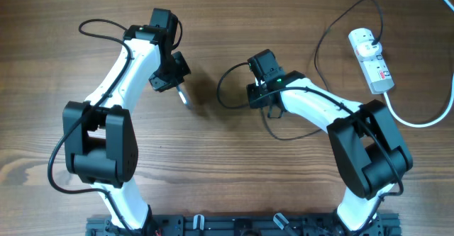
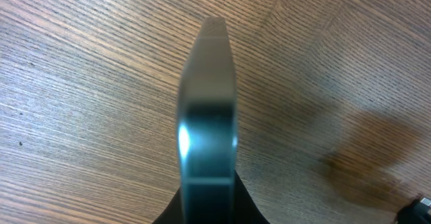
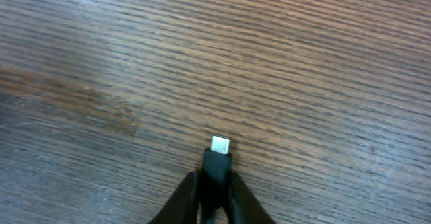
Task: Plug charger to phone and switch on socket
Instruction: 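Lift the USB-C plug off the table with the right gripper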
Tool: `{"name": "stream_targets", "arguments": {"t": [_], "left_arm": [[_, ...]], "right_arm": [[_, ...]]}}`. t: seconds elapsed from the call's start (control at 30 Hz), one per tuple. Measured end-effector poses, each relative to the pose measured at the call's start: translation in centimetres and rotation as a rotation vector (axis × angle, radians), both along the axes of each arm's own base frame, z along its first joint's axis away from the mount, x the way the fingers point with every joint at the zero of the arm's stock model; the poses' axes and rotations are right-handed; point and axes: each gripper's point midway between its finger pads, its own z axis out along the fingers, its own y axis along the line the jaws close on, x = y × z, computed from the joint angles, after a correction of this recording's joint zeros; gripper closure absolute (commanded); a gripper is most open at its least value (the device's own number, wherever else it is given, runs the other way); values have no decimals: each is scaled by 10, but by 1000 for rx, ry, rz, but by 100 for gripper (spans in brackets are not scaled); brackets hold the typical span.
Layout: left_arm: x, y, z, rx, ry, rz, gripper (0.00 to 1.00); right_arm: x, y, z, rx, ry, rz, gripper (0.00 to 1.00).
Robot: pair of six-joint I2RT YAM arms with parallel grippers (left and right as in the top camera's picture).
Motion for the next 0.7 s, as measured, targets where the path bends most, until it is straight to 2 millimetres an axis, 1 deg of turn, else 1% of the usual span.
{"name": "stream_targets", "arguments": {"t": [0.37, 0.4, 0.43, 0.47, 0.53, 0.63, 0.7], "left_arm": [[0, 0, 0, 0, 0, 0, 96], [0, 0, 0, 0, 0, 0, 96], [0, 0, 0, 0, 0, 0, 96], [0, 0, 0, 0, 0, 0, 96], [0, 0, 0, 0, 0, 0, 96], [0, 0, 0, 0, 0, 0, 96], [0, 0, 0, 0, 0, 0, 96]], "right_arm": [[-4, -2, -1, -5, 22, -10, 83], [-4, -2, -1, -5, 23, -10, 80], [-4, -2, -1, -6, 23, -10, 73], [-5, -2, -1, -4, 27, -10, 68], [-6, 0, -1, 4, 33, -10, 69], [-7, 1, 0, 2, 33, -9, 80], [-7, -1, -1, -1, 38, -15, 79]]}}
